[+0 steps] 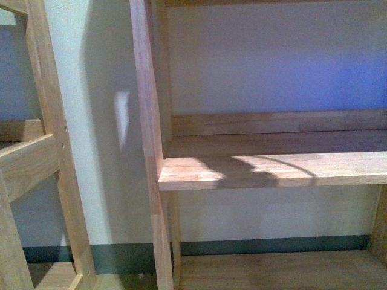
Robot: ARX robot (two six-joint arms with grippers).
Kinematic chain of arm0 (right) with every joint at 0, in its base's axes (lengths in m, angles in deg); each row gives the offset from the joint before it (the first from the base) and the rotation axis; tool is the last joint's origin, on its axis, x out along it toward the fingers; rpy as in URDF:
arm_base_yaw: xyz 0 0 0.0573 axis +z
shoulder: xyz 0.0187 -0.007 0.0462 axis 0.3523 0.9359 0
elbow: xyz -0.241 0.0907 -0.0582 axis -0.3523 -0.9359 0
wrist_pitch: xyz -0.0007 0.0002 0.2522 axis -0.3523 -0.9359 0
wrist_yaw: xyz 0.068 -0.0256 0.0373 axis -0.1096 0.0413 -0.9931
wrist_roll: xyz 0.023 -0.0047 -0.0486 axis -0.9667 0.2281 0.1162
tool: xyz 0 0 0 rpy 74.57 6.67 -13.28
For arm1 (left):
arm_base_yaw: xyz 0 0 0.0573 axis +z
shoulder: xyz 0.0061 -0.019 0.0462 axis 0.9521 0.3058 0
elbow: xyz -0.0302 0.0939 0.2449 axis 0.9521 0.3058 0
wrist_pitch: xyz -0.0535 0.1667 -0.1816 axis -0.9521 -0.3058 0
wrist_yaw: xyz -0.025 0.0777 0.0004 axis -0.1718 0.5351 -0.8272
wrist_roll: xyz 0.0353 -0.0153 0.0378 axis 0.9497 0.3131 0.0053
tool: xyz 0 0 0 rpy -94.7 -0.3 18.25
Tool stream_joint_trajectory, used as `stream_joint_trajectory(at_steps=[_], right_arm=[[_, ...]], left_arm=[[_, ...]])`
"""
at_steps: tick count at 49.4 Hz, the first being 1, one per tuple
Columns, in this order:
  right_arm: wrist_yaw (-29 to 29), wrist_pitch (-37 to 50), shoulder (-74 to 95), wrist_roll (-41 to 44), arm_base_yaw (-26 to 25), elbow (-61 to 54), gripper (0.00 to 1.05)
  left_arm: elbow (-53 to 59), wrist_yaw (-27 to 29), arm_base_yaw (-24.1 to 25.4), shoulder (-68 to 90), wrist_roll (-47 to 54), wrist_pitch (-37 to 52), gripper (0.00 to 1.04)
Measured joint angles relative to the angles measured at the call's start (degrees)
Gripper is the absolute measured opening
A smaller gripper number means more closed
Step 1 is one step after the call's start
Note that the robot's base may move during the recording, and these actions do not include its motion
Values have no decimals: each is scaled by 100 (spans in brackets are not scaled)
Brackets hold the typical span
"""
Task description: Put away toys
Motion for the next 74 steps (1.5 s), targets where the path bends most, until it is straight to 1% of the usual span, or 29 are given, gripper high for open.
stream_joint_trajectory(at_steps=[10, 11, 15, 29, 43, 49, 54, 55, 60, 66, 74], right_arm=[[153, 280, -339, 142, -142, -431, 99], [153, 299, -358, 144, -151, -450, 100], [216, 396, -466, 190, -212, -557, 98], [398, 909, -997, 275, -400, -1169, 98], [345, 1567, -2006, 258, -474, -2396, 98], [581, 1770, -2667, 505, -444, -3165, 98], [807, 2035, -3359, 1010, -367, -3978, 98], [874, 2122, -3613, 1220, -341, -4262, 98], [951, 2275, -4592, 1740, -289, -5305, 98], [984, 2205, -5552, 1821, -326, -6282, 98], [1224, 1993, -6631, 1987, -343, -7486, 98]], left_arm=[[0, 0, 0, 0, 0, 0, 98], [0, 0, 0, 0, 0, 0, 98], [0, 0, 0, 0, 0, 0, 98], [0, 0, 0, 0, 0, 0, 98], [0, 0, 0, 0, -2, 0, 98], [0, 0, 0, 0, 0, 0, 98], [0, 0, 0, 0, 0, 0, 98], [0, 0, 0, 0, 0, 0, 98], [0, 0, 0, 0, 0, 0, 98], [0, 0, 0, 0, 0, 0, 98], [0, 0, 0, 0, 0, 0, 98]])
